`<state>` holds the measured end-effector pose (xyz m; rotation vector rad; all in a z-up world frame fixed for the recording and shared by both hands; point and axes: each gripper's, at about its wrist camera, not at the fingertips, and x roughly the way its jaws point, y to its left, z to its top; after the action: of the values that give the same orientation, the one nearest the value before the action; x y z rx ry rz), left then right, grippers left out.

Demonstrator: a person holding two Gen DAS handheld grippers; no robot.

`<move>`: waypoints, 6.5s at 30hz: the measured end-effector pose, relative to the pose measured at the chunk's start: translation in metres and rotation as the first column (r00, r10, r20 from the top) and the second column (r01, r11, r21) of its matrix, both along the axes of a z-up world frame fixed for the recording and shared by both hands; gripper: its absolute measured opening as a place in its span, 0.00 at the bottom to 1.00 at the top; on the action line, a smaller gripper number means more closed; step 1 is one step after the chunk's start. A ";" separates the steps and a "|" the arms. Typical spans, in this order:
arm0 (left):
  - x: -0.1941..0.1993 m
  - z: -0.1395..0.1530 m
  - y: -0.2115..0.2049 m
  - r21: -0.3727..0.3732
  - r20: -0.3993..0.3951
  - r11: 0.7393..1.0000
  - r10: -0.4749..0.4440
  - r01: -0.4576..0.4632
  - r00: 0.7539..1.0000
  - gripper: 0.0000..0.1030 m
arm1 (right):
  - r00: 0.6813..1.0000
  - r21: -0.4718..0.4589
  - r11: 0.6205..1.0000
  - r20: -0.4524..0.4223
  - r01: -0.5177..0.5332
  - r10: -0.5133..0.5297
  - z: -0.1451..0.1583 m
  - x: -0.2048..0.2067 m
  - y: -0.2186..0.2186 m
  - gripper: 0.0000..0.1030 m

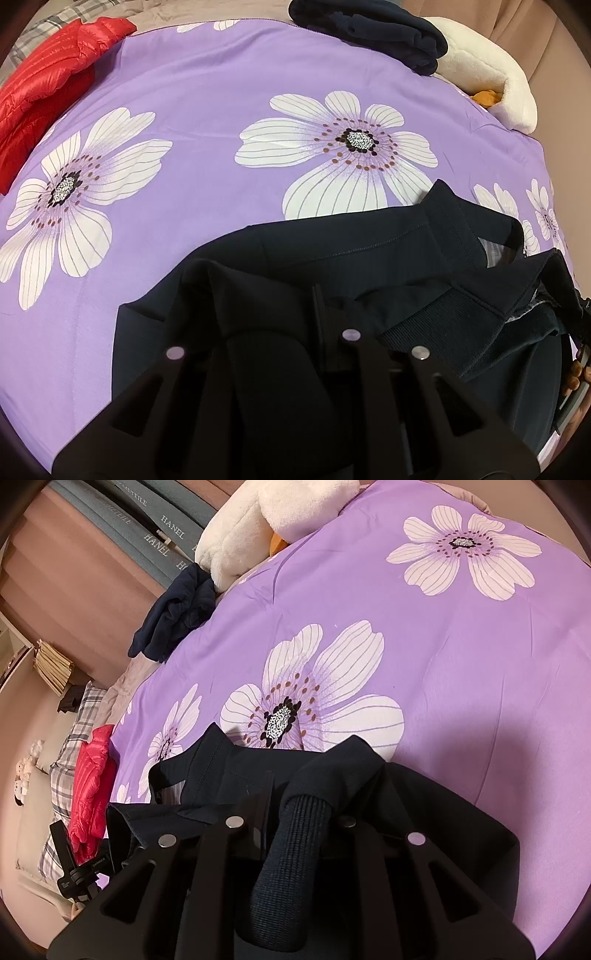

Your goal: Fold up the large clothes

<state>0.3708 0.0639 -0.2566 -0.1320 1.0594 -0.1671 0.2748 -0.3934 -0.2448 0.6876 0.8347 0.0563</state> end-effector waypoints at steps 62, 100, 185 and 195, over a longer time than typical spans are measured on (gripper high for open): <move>0.003 0.013 -0.004 0.011 0.011 1.000 0.026 -0.026 1.000 0.54 | 1.000 0.017 1.000 0.002 0.001 -0.001 0.002 -0.002 0.003 0.43; 0.013 0.031 0.012 -0.065 0.045 0.992 0.109 -0.106 0.993 0.81 | 0.995 0.090 0.993 0.044 0.081 -0.085 0.019 0.002 -0.019 0.65; 0.038 -0.003 0.010 0.020 -0.010 0.999 0.029 -0.029 1.000 0.95 | 0.981 -0.330 0.924 -0.054 -0.195 0.188 0.045 0.047 -0.016 0.67; 0.048 -0.010 -0.003 0.066 -0.028 0.996 0.056 -0.054 0.998 0.95 | 0.979 -0.334 0.921 -0.039 -0.201 0.199 0.022 0.056 -0.009 0.13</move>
<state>0.4186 0.0604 -0.2666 -0.1045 1.0884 -0.0811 0.3303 -0.4023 -0.2227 0.2784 0.8909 0.0941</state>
